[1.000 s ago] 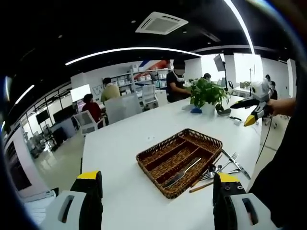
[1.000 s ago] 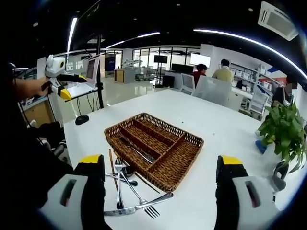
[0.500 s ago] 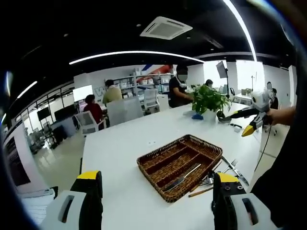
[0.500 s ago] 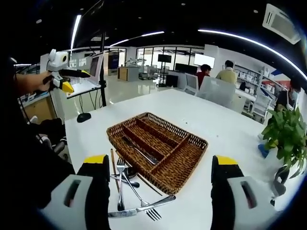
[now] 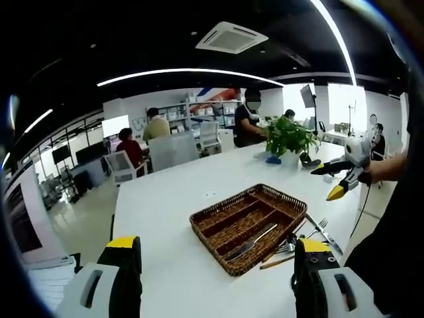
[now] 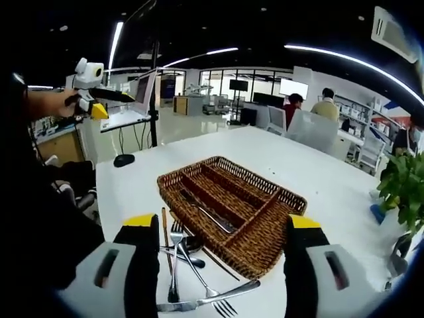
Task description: Arrange the knives, forks, and spoons in their matching storage slots by inserting each utensil handle-first until every utensil is classified and aligned in the correct compartment
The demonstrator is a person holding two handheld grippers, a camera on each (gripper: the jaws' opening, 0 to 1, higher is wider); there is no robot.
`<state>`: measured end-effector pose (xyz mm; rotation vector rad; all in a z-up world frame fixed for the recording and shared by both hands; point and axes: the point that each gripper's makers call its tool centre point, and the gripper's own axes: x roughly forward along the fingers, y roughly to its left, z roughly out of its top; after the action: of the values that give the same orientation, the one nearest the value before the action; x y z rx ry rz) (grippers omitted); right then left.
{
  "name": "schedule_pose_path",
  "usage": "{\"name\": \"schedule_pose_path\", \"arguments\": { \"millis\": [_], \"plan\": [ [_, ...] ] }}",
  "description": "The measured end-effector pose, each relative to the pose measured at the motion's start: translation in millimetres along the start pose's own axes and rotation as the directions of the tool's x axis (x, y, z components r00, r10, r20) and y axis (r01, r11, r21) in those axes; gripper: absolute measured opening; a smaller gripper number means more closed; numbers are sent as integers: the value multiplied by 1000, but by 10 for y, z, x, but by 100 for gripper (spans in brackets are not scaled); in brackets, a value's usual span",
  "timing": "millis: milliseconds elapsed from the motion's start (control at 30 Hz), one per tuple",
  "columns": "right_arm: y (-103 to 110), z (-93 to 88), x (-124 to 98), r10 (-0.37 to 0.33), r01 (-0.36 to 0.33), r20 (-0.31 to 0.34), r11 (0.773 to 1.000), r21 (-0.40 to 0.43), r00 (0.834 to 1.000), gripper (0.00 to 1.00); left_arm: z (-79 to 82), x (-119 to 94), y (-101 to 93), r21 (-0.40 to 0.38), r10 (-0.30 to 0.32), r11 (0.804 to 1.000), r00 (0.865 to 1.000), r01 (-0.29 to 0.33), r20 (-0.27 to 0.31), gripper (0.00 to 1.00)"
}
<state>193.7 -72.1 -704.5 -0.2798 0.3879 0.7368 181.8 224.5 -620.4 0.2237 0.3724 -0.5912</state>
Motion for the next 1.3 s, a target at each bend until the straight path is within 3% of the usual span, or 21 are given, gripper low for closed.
{"name": "schedule_pose_path", "arguments": {
  "millis": [100,167,500,933,1300],
  "plan": [
    [72,-78,74,15,-15,-19,1000,9,1000,71,-4,-5,21,-2,0,1000,1000,0,1,100],
    [160,-156,102,54,-52,-56,998,35,997,65,-8,-11,36,-1,2,1000,1000,-2,0,100],
    [244,-274,233,75,-72,-83,997,29,994,59,-39,-60,121,-3,9,1000,1000,-9,-9,100],
    [357,-415,393,98,-99,-105,995,4,990,45,-69,-68,197,0,7,1000,1000,-7,-30,100],
    [531,-617,546,167,-164,-170,986,33,971,35,-87,-43,240,-10,9,1000,999,-9,-40,100]
  ]
}}
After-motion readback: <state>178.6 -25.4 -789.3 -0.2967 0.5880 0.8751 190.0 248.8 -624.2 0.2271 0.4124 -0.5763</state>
